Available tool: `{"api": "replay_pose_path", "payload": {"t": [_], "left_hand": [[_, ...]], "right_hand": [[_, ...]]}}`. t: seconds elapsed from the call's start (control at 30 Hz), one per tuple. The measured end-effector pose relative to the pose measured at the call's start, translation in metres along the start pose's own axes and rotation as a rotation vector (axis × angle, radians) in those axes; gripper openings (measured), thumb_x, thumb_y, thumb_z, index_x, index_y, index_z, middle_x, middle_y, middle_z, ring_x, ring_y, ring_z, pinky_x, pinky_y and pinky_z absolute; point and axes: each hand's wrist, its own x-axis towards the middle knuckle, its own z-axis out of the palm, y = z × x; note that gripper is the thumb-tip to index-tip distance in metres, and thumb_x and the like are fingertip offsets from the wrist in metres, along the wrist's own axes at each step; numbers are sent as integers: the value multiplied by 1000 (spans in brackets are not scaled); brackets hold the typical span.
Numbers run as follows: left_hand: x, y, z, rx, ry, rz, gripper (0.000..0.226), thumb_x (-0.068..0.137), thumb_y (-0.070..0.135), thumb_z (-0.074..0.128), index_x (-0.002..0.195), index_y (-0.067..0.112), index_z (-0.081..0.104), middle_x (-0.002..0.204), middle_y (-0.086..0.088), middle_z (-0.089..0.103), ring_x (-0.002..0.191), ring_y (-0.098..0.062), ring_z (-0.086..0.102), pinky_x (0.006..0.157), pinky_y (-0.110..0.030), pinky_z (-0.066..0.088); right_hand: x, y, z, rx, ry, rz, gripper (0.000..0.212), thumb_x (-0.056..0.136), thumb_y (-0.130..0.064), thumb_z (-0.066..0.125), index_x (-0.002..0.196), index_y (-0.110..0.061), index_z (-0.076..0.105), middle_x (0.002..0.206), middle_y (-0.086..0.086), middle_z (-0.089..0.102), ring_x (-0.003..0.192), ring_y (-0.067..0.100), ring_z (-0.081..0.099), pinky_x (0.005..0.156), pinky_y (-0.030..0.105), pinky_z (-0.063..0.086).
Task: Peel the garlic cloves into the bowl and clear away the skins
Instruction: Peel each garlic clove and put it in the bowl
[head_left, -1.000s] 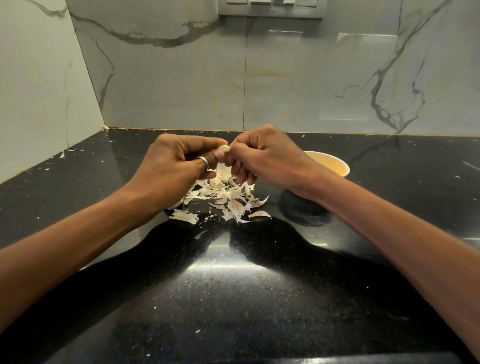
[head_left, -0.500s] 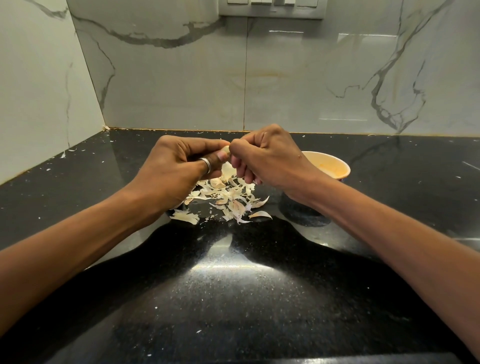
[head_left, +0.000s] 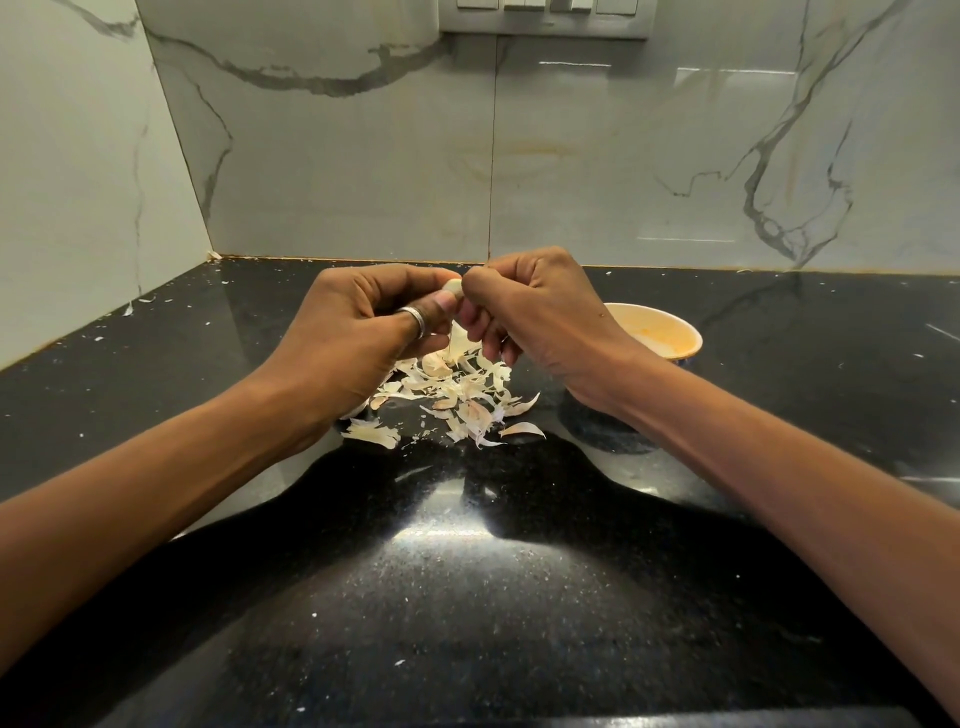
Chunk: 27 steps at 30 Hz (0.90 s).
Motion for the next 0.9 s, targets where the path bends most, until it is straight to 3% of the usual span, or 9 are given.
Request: {"api": "replay_pose_path", "payload": {"t": [0.3, 0.47, 0.7, 0.9], "left_hand": [[0, 2, 1, -73, 39, -38, 20, 95, 15, 64, 113, 14, 73, 102, -6, 77, 102, -19, 73, 80, -22, 59], [-1, 3, 1, -57, 53, -33, 18, 94, 14, 64, 109, 17, 73, 98, -4, 76, 90, -11, 71, 77, -20, 58], [-1, 4, 1, -50, 67, -32, 16, 95, 14, 63, 107, 20, 73, 102, -7, 76, 94, -14, 72, 76, -20, 58], [5, 0, -4, -60, 138, -71, 21, 97, 11, 63, 116, 8, 71, 94, -9, 69, 79, -5, 67, 74, -19, 58]], "right_hand": [[0, 1, 0, -48, 30, 8, 32, 95, -20, 61, 66, -10, 71, 60, 6, 66, 50, 15, 60, 48, 26, 47], [0, 2, 3, -83, 28, -13, 34, 95, -23, 63, 65, -9, 71, 59, 5, 66, 49, 14, 61, 47, 25, 47], [-1, 2, 3, -97, 13, -43, 33, 94, -21, 62, 63, -11, 70, 58, 3, 66, 49, 12, 61, 47, 23, 46], [-1, 2, 3, -90, 3, -52, 32, 92, -15, 60, 64, -6, 71, 57, 7, 66, 49, 15, 61, 48, 23, 47]]}}
